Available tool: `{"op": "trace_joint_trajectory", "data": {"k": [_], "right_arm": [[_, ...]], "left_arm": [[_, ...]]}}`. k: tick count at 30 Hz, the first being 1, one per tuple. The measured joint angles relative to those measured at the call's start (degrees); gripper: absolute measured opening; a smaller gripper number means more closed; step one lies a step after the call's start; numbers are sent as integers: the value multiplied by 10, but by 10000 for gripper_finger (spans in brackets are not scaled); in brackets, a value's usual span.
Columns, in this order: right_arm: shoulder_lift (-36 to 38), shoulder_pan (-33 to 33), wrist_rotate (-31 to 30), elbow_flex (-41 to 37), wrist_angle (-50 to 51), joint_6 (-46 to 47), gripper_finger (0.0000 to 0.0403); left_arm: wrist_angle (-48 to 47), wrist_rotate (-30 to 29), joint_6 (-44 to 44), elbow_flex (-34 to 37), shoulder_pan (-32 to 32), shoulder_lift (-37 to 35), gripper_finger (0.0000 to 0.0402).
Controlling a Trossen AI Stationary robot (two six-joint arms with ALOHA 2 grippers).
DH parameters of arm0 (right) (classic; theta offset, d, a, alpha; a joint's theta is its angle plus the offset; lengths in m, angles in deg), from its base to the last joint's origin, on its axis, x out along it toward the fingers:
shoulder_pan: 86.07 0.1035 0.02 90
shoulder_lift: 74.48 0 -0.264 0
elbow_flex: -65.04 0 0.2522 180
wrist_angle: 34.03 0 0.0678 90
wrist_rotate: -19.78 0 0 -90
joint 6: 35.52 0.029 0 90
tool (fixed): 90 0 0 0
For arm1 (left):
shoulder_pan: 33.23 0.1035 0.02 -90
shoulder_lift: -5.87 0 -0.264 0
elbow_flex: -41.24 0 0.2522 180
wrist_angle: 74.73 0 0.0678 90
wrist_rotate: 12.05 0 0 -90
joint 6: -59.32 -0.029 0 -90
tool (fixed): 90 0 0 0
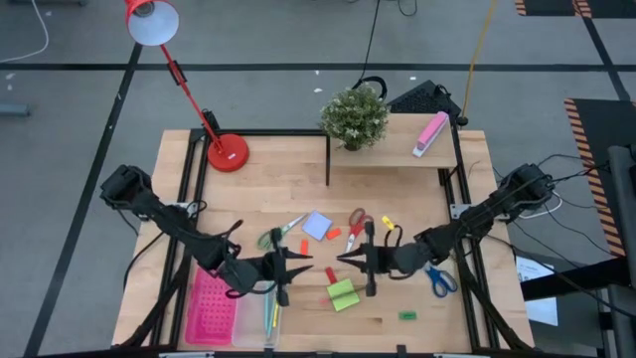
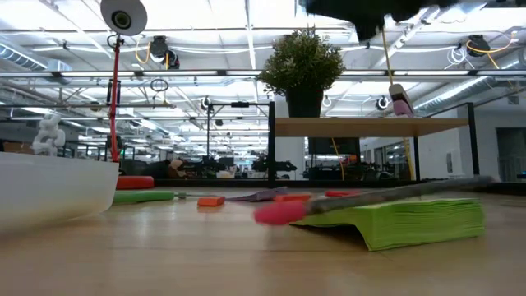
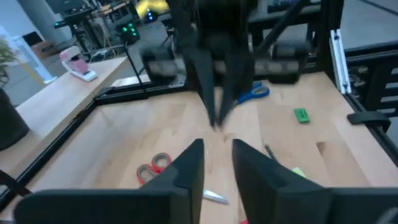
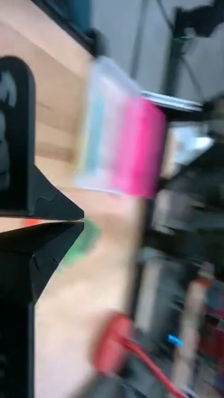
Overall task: Pack school essentials
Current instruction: Put the black pencil into the pink supply box
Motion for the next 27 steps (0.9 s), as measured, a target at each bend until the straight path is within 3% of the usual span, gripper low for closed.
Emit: {"op": "trace_joint_trajectory", "data": {"k": [6, 10, 14, 19, 24, 27], "right_arm": [[-37, 6, 111, 0, 156, 118, 16], [-41, 29, 179, 0, 191, 163, 52], [-41, 46, 190, 0, 195, 175, 103], [-59, 41, 138, -5, 221, 165, 151], [-100, 6, 119, -20, 174, 124, 165], [-122, -17, 166, -21, 145, 104, 166]], "left_arm": [[-45, 17, 46, 0, -7, -34, 50], [-73, 28, 73, 0, -16, -40, 49], [-79, 32, 77, 0, -19, -40, 49], [-74, 32, 77, 0, -15, -40, 49], [-73, 32, 76, 0, -15, -40, 49], [-75, 32, 75, 0, -15, -40, 49]]}}
